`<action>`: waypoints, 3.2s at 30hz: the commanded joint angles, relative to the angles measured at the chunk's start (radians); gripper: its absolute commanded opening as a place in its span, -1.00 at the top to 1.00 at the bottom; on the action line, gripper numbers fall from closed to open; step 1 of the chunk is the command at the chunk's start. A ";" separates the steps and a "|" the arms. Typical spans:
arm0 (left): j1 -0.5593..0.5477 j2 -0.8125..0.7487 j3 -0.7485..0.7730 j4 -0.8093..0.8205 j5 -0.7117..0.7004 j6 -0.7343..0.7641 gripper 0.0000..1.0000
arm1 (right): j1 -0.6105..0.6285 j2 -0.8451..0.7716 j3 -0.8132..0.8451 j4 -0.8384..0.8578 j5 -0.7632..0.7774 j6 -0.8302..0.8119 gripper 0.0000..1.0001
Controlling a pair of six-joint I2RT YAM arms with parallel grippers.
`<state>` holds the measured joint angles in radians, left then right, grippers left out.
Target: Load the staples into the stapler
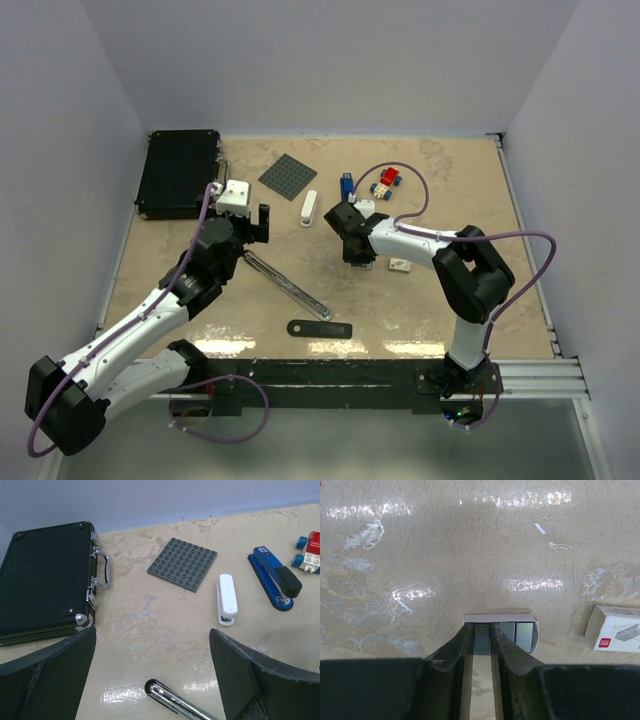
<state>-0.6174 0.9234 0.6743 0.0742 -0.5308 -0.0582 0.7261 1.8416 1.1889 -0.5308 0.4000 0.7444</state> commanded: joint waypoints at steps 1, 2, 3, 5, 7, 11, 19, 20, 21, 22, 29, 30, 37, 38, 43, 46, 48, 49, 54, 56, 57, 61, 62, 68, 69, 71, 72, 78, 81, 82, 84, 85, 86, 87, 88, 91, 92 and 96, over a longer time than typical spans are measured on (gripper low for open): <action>-0.002 -0.011 -0.005 0.062 0.008 0.015 -1.00 | -0.004 0.001 0.003 0.008 0.002 0.013 0.61; -0.002 -0.011 -0.005 0.062 0.008 0.017 -1.00 | -0.004 0.002 0.003 0.008 0.003 0.013 0.61; -0.004 -0.011 -0.005 0.061 0.008 0.017 -1.00 | -0.004 0.005 0.003 0.006 0.003 0.010 0.61; -0.004 -0.012 -0.007 0.064 0.009 0.015 -1.00 | -0.004 0.008 0.005 0.005 0.003 0.009 0.61; -0.004 -0.012 -0.007 0.062 0.009 0.015 -1.00 | -0.004 0.007 0.005 0.003 0.000 0.004 0.62; -0.004 -0.011 -0.007 0.064 0.011 0.018 -1.00 | -0.004 -0.016 0.006 0.000 -0.006 -0.014 0.84; -0.001 0.028 -0.004 0.061 0.009 0.014 -1.00 | 0.001 -0.148 0.000 0.029 -0.004 -0.145 0.87; 0.002 0.032 -0.004 0.064 0.009 0.015 -1.00 | 0.002 -0.183 -0.005 0.041 -0.004 -0.180 0.87; 0.004 0.040 -0.005 0.065 0.009 0.015 -1.00 | 0.012 -0.199 -0.009 0.051 -0.009 -0.201 0.87; 0.007 0.043 -0.007 0.068 0.009 0.012 -1.00 | 0.019 -0.214 -0.021 0.060 -0.015 -0.223 0.87; 0.057 0.037 -0.030 0.119 0.020 0.003 -1.00 | 0.159 -0.312 -0.097 0.233 -0.150 -0.492 0.87; 0.062 0.038 -0.033 0.122 0.017 0.004 -1.00 | 0.185 -0.318 -0.107 0.248 -0.171 -0.507 0.87; 0.102 0.041 -0.035 0.122 0.002 -0.002 -1.00 | 0.233 -0.344 -0.230 0.417 -0.383 -0.583 0.87; 0.107 0.042 -0.035 0.122 0.002 -0.002 -1.00 | 0.237 -0.341 -0.238 0.436 -0.397 -0.600 0.87; 0.116 0.049 -0.033 0.125 0.002 0.000 -1.00 | 0.259 -0.335 -0.268 0.462 -0.461 -0.639 0.86; 0.120 0.054 -0.028 0.122 0.003 0.008 -1.00 | 0.266 -0.328 -0.279 0.473 -0.492 -0.654 0.86; 0.120 0.057 -0.027 0.118 0.000 0.012 -1.00 | 0.276 -0.320 -0.279 0.476 -0.504 -0.663 0.86; 0.120 0.057 -0.027 0.118 -0.003 0.014 -1.00 | 0.277 -0.317 -0.279 0.477 -0.510 -0.666 0.86; 0.122 0.057 -0.025 0.121 -0.017 0.024 -1.00 | 0.292 -0.283 -0.269 0.476 -0.530 -0.671 0.86; 0.122 0.058 -0.025 0.121 -0.017 0.024 -1.00 | 0.300 -0.274 -0.268 0.479 -0.529 -0.672 0.86; 0.122 0.060 -0.025 0.121 -0.017 0.026 -1.00 | 0.300 -0.265 -0.270 0.480 -0.526 -0.671 0.86; 0.122 0.060 -0.024 0.116 -0.015 0.024 -1.00 | 0.305 -0.251 -0.273 0.492 -0.509 -0.669 0.87; 0.122 0.060 -0.024 0.114 -0.017 0.024 -1.00 | 0.306 -0.251 -0.276 0.505 -0.506 -0.668 0.87; 0.122 0.066 -0.024 0.116 -0.017 0.026 -1.00 | 0.306 -0.243 -0.285 0.520 -0.463 -0.668 0.91; 0.122 0.066 -0.024 0.116 -0.017 0.026 -1.00 | 0.306 -0.242 -0.287 0.520 -0.458 -0.669 0.92; 0.122 0.071 -0.024 0.118 -0.014 0.024 -1.00 | 0.306 -0.240 -0.288 0.522 -0.448 -0.668 0.92; 0.122 0.071 -0.024 0.118 -0.014 0.024 -1.00 | 0.306 -0.240 -0.291 0.523 -0.444 -0.668 0.93; 0.122 0.074 -0.019 0.119 -0.009 0.027 -1.00 | 0.306 -0.222 -0.295 0.526 -0.443 -0.663 0.95; 0.122 0.075 -0.021 0.122 -0.009 0.029 -1.00 | 0.306 -0.211 -0.295 0.526 -0.447 -0.663 0.95; 0.122 0.075 -0.019 0.122 -0.009 0.031 -1.00 | 0.306 -0.209 -0.293 0.526 -0.449 -0.665 0.95; 0.122 0.075 -0.018 0.122 -0.009 0.031 -1.00 | 0.306 -0.203 -0.293 0.526 -0.451 -0.665 0.95; 0.122 0.078 -0.018 0.122 -0.009 0.032 -1.00 | 0.308 -0.202 -0.295 0.526 -0.451 -0.665 0.95; 0.122 0.077 -0.016 0.122 -0.009 0.034 -1.00 | 0.306 -0.200 -0.296 0.526 -0.448 -0.663 0.95; 0.122 0.077 -0.018 0.122 -0.009 0.034 -1.00 | 0.306 -0.200 -0.296 0.526 -0.446 -0.663 0.95; 0.122 0.077 -0.018 0.122 -0.009 0.034 -0.99 | 0.306 -0.199 -0.296 0.526 -0.443 -0.663 0.95; 0.123 0.077 -0.018 0.122 -0.011 0.034 -0.99 | 0.308 -0.199 -0.295 0.526 -0.438 -0.662 0.96; 0.123 0.077 -0.018 0.122 -0.009 0.034 -0.99 | 0.306 -0.200 -0.296 0.526 -0.437 -0.660 0.96; 0.123 0.077 -0.016 0.124 -0.009 0.037 -0.99 | 0.306 -0.206 -0.298 0.528 -0.428 -0.655 0.97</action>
<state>-0.5041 1.0004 0.6430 0.1421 -0.5320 -0.0391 1.0275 1.6363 0.9024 -0.0296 -0.0612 0.0925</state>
